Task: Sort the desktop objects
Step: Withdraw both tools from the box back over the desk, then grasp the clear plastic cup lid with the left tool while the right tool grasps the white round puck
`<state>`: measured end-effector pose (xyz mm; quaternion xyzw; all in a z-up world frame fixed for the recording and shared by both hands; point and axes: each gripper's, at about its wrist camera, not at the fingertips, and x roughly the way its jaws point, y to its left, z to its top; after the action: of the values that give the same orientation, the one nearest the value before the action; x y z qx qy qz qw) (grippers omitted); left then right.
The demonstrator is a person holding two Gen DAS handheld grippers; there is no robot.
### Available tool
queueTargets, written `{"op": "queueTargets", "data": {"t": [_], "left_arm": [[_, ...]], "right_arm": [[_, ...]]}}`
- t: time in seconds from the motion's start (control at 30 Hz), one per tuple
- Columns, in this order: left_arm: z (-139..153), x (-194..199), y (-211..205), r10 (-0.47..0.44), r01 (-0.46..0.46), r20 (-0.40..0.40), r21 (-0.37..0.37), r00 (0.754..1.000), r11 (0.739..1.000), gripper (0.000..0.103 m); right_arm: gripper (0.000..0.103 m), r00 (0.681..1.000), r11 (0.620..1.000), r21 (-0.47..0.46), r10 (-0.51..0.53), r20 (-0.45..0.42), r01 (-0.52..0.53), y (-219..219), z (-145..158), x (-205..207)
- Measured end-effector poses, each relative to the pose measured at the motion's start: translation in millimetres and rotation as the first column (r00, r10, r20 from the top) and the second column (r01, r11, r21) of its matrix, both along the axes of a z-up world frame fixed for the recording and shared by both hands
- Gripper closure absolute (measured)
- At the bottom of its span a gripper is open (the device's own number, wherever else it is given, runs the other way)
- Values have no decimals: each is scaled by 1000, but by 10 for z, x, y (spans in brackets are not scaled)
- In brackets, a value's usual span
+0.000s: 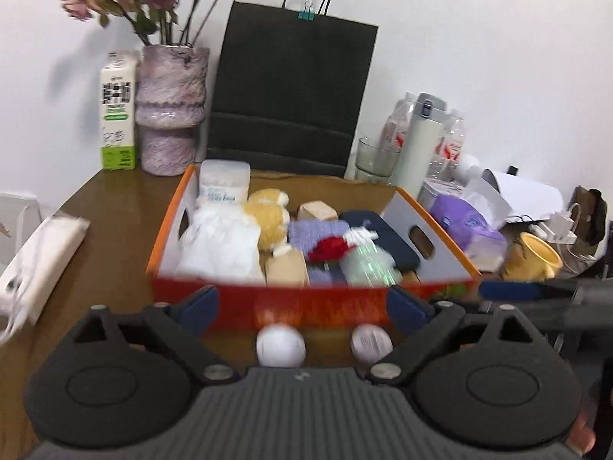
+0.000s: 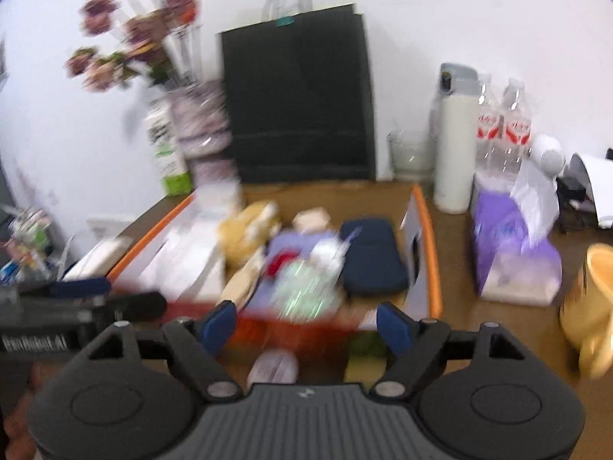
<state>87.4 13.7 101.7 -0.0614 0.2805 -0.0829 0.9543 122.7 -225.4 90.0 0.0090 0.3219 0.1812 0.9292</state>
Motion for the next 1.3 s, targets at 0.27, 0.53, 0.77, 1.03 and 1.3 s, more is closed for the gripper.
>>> {"op": "queueTargets", "data": {"t": [0.27,0.53,0.77,1.03,1.3], "left_arm": [[-445,-843,48,-26,27,-31,39,999,999,3],[-744,-1254,185,-8,9,-58,26,998,1000,3],[-792,-1220,144,-2,5,-80,39,997,999,2],[-781,-1181,80,-36,40,-75,45,997,998,2],[-624,-570,6,-91,93,-38,54,995,994,9]], "right_arm": [[22,1000,1000,-18,11,12,-10,20,-436,-1103],[16,997,999,-41,3,72,0,-61,-612,-1711],[16,995,996,23,-86,58,85,-193,-672,-1701],[16,995,995,47,-88,46,86,-237,-678,-1643],[18,990,996,15,-93,106,92,-191,-468,-1241]]}}
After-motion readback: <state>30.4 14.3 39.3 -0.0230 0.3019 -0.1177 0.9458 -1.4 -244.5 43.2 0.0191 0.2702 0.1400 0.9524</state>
